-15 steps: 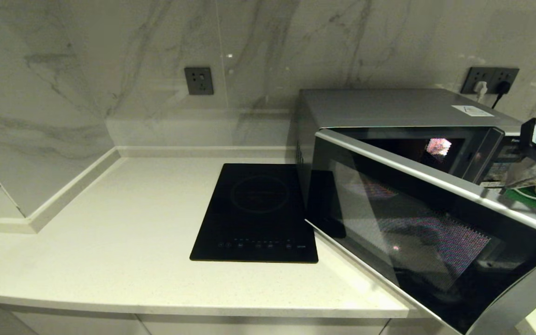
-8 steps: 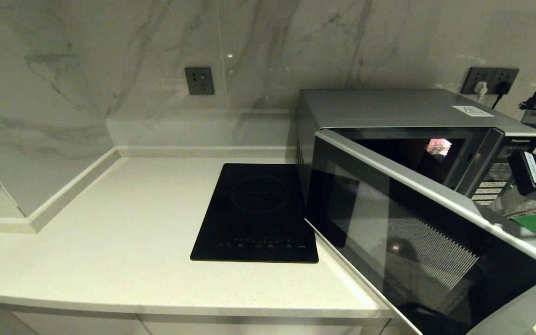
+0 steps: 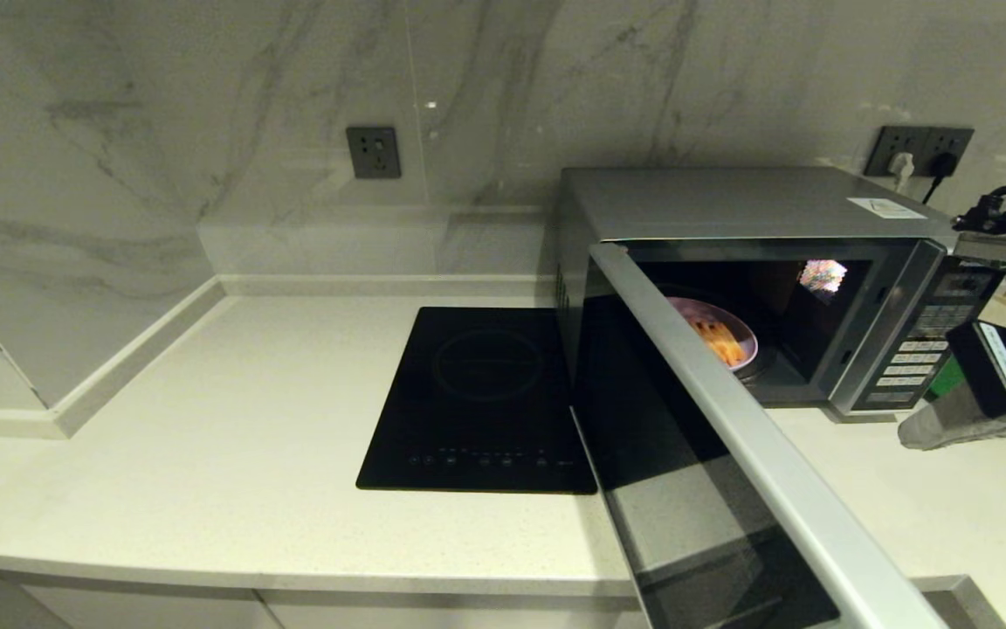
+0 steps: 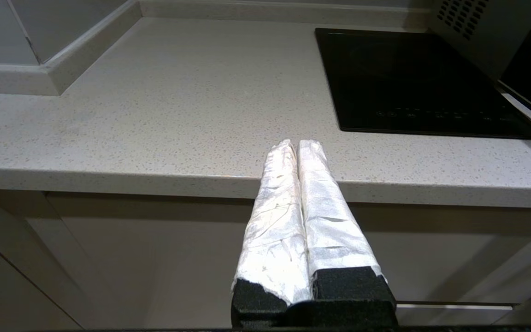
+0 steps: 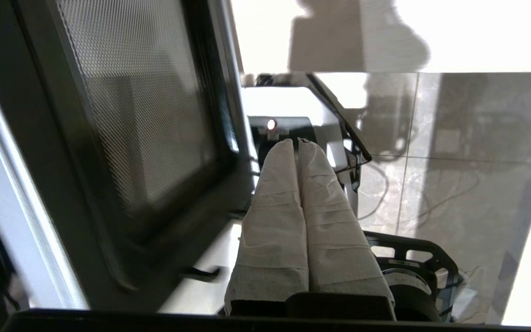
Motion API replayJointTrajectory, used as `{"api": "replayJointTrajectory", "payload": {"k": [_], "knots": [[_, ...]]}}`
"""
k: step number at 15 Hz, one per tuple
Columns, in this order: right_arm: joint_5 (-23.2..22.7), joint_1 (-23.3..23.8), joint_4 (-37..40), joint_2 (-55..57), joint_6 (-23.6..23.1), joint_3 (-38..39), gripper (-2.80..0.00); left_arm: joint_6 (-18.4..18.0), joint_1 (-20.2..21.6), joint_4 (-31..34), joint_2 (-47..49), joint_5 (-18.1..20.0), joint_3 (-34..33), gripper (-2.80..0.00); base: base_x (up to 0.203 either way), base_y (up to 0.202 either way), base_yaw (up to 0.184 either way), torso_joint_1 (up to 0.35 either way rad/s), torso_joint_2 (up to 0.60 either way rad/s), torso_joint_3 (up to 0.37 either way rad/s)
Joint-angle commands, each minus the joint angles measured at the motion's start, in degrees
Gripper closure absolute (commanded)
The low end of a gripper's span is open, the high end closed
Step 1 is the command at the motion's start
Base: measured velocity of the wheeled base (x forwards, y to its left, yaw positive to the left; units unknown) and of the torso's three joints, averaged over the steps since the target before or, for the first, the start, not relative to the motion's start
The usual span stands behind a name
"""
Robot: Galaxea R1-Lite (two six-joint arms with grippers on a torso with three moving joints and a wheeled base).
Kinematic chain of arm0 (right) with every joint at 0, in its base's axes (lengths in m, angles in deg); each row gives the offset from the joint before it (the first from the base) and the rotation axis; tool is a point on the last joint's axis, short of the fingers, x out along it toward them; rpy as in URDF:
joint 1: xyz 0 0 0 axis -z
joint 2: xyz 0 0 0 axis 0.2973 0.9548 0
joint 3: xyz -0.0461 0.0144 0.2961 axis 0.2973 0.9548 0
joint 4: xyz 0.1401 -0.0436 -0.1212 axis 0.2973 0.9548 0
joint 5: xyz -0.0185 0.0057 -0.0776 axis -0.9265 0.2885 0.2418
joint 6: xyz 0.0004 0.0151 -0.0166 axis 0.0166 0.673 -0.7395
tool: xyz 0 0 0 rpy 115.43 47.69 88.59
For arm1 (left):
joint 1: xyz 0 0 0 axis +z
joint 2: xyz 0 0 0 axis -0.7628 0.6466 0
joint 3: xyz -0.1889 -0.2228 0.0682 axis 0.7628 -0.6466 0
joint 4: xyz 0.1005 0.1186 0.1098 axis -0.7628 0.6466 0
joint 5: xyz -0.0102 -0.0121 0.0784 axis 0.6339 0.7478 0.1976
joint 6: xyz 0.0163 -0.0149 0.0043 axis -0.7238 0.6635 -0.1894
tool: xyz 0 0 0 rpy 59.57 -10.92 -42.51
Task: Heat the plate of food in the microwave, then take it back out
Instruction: Open the microwave oven
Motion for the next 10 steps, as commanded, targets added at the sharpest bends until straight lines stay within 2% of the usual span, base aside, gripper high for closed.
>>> {"api": "replayJointTrajectory", "payload": {"k": [1, 3, 7, 10], "knots": [[0.2, -6.9, -0.7, 1.1, 0.5, 0.8, 0.0, 0.0, 0.0, 0.0, 0.0, 0.0, 0.0, 0.0, 0.0, 0.0, 0.0, 0.0, 0.0, 0.0], [1.1, -12.0, -3.3, 3.6, 1.2, -0.2, 0.0, 0.0, 0.0, 0.0, 0.0, 0.0, 0.0, 0.0, 0.0, 0.0, 0.0, 0.0, 0.0, 0.0], [2.4, -18.4, -4.4, 8.0, 3.3, -7.1, 0.0, 0.0, 0.0, 0.0, 0.0, 0.0, 0.0, 0.0, 0.0, 0.0, 0.0, 0.0, 0.0, 0.0], [3.0, -19.9, -6.1, 10.2, 3.7, -8.1, 0.0, 0.0, 0.0, -0.1, 0.0, 0.0, 0.0, 0.0, 0.0, 0.0, 0.0, 0.0, 0.0, 0.0]]}}
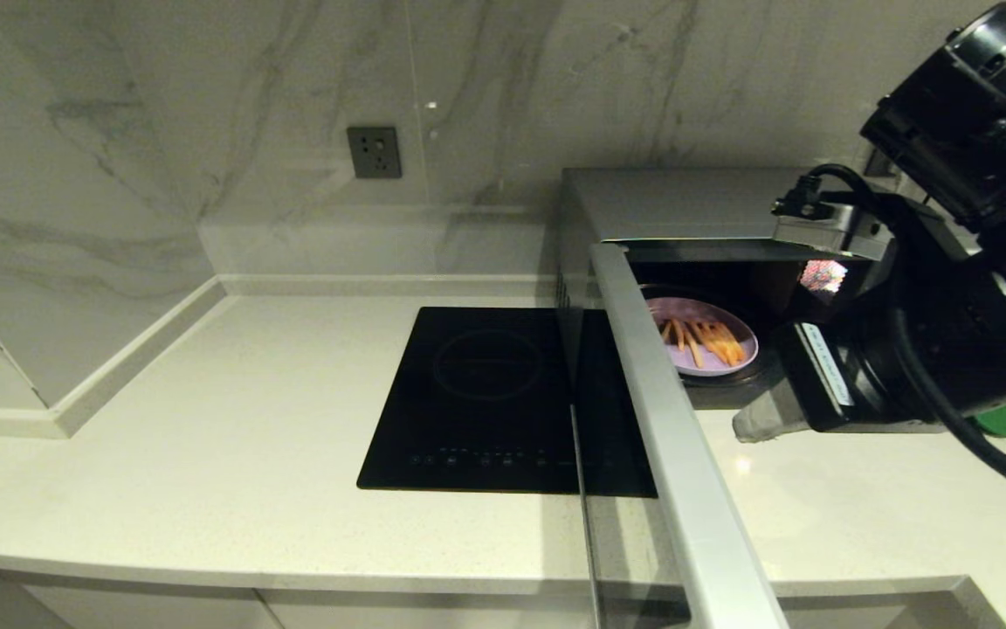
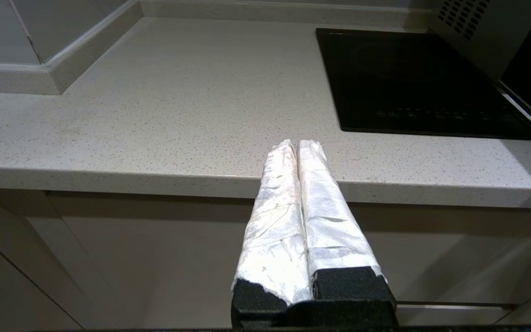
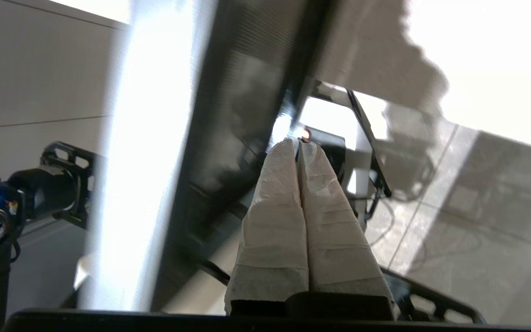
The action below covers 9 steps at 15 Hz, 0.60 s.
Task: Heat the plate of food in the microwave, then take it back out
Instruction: Open the microwave oven
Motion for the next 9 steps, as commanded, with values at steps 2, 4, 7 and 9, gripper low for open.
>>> {"api": "replayJointTrajectory", "payload": {"k": [2, 4, 7, 9], "knots": [[-0.1, -0.9, -1.2, 2.8, 0.3, -0.2, 0.0, 0.0, 0.0, 0.0, 0.0, 0.0, 0.0, 0.0, 0.0, 0.0, 0.0, 0.0, 0.0, 0.0], [-0.1, -1.1, -1.5, 3.0, 0.3, 0.0, 0.0, 0.0, 0.0, 0.0, 0.0, 0.0, 0.0, 0.0, 0.0, 0.0, 0.0, 0.0, 0.0, 0.0], [-0.1, -1.8, -1.5, 3.2, 0.4, 0.1, 0.0, 0.0, 0.0, -0.1, 0.0, 0.0, 0.0, 0.0, 0.0, 0.0, 0.0, 0.0, 0.0, 0.0], [-0.1, -2.3, -1.5, 3.6, 0.9, 0.5, 0.0, 0.0, 0.0, -0.1, 0.0, 0.0, 0.0, 0.0, 0.0, 0.0, 0.0, 0.0, 0.0, 0.0]]}}
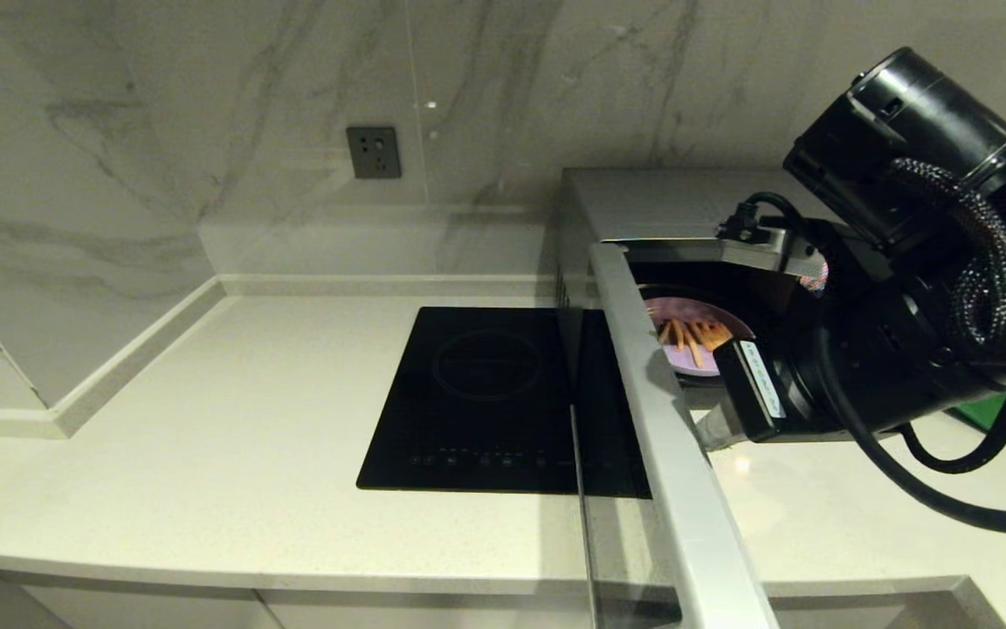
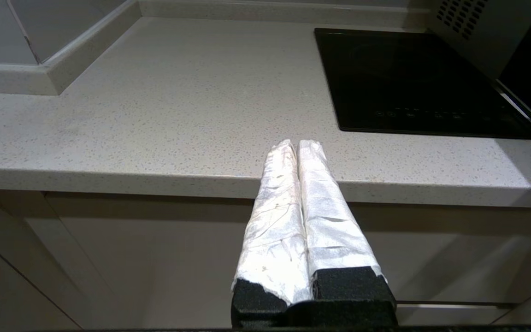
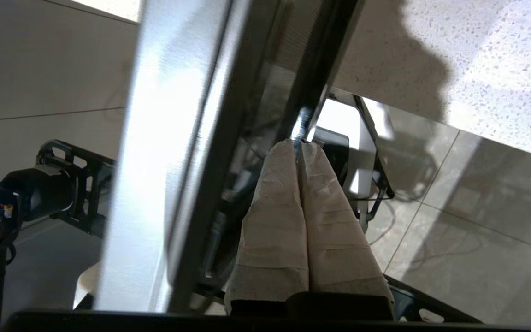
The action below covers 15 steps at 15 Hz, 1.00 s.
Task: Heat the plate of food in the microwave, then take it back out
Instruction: Take the plate out of the microwave
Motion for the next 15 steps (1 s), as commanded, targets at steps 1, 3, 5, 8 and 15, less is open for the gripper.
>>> {"api": "replayJointTrajectory", "payload": {"k": [1, 3, 5, 8, 15], "knots": [[0.0, -0.3, 0.4, 0.5, 0.4, 0.2, 0.0, 0.0, 0.0, 0.0, 0.0, 0.0, 0.0, 0.0, 0.0, 0.0, 0.0, 0.0, 0.0, 0.0], [0.1, -0.3, 0.4, 0.9, 0.6, 0.5, 0.0, 0.0, 0.0, 0.0, 0.0, 0.0, 0.0, 0.0, 0.0, 0.0, 0.0, 0.0, 0.0, 0.0], [2.0, -0.3, 0.3, 1.9, 4.0, 0.3, 0.0, 0.0, 0.0, -0.1, 0.0, 0.0, 0.0, 0.0, 0.0, 0.0, 0.0, 0.0, 0.0, 0.0], [4.0, -0.3, -2.9, 2.4, 5.3, 2.0, 0.0, 0.0, 0.0, 0.0, 0.0, 0.0, 0.0, 0.0, 0.0, 0.0, 0.0, 0.0, 0.0, 0.0], [13.2, 2.8, -8.1, 7.9, 16.4, 1.5, 0.0, 0.0, 0.0, 0.0, 0.0, 0.0, 0.0, 0.0, 0.0, 0.0, 0.0, 0.0, 0.0, 0.0]]}}
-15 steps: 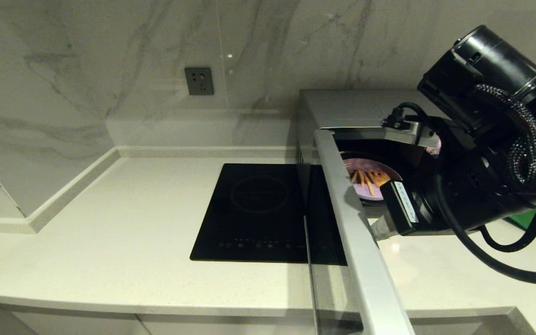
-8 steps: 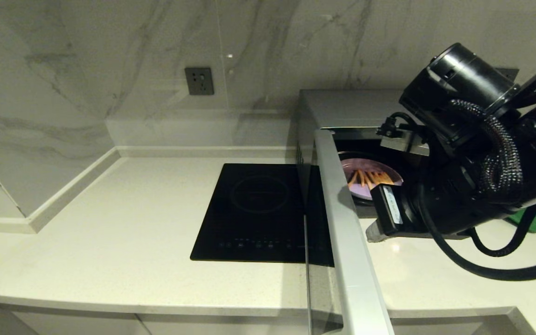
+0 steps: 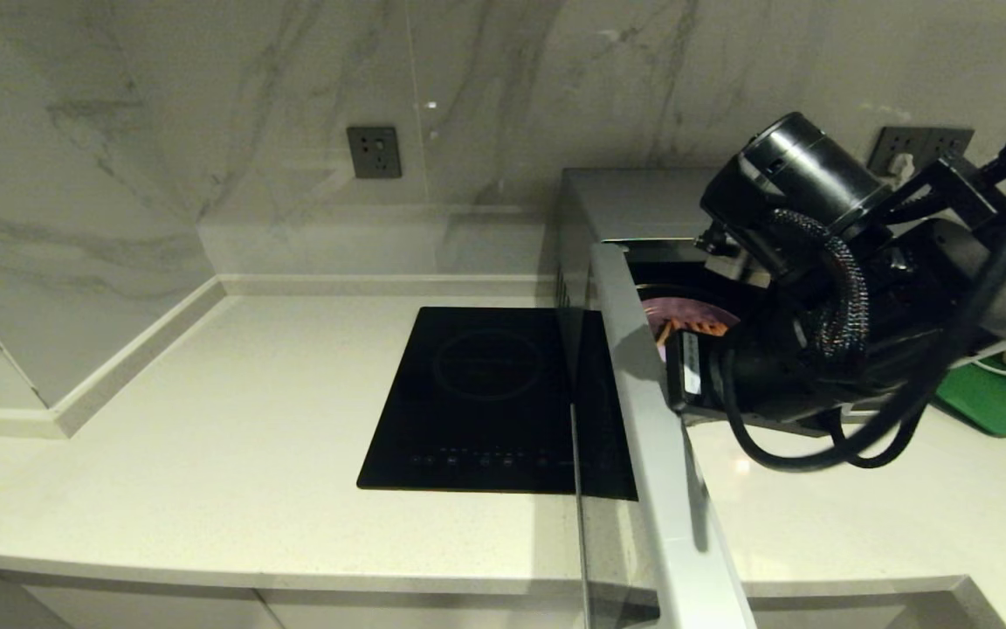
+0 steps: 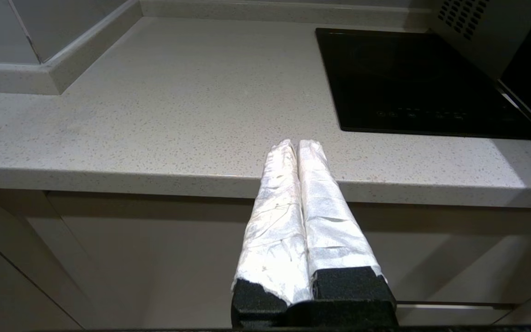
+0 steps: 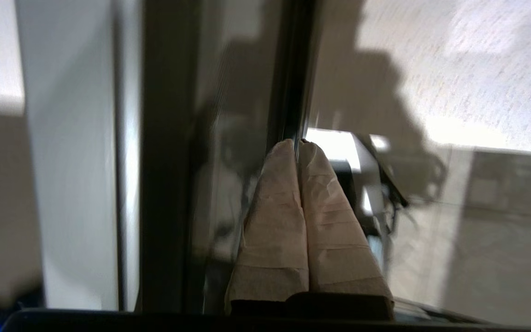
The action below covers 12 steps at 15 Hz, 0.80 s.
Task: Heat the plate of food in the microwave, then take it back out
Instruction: Take the plate out of the microwave
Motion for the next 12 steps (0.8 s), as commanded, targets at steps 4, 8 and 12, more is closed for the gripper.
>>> {"api": "replayJointTrajectory", "payload": {"k": [4, 8, 12], "knots": [[1.5, 11.8, -3.6, 2.6, 10.6, -1.5, 0.0, 0.0, 0.0, 0.0, 0.0, 0.0, 0.0, 0.0, 0.0, 0.0, 0.0, 0.0, 0.0, 0.0], [-2.6, 17.3, -3.9, 1.6, 13.5, -0.8, 0.0, 0.0, 0.0, -0.1, 0.0, 0.0, 0.0, 0.0, 0.0, 0.0, 0.0, 0.0, 0.0, 0.0], [-4.0, 16.2, -3.8, 1.5, 13.4, -0.8, 0.0, 0.0, 0.0, 0.0, 0.0, 0.0, 0.0, 0.0, 0.0, 0.0, 0.0, 0.0, 0.0, 0.0]]}}
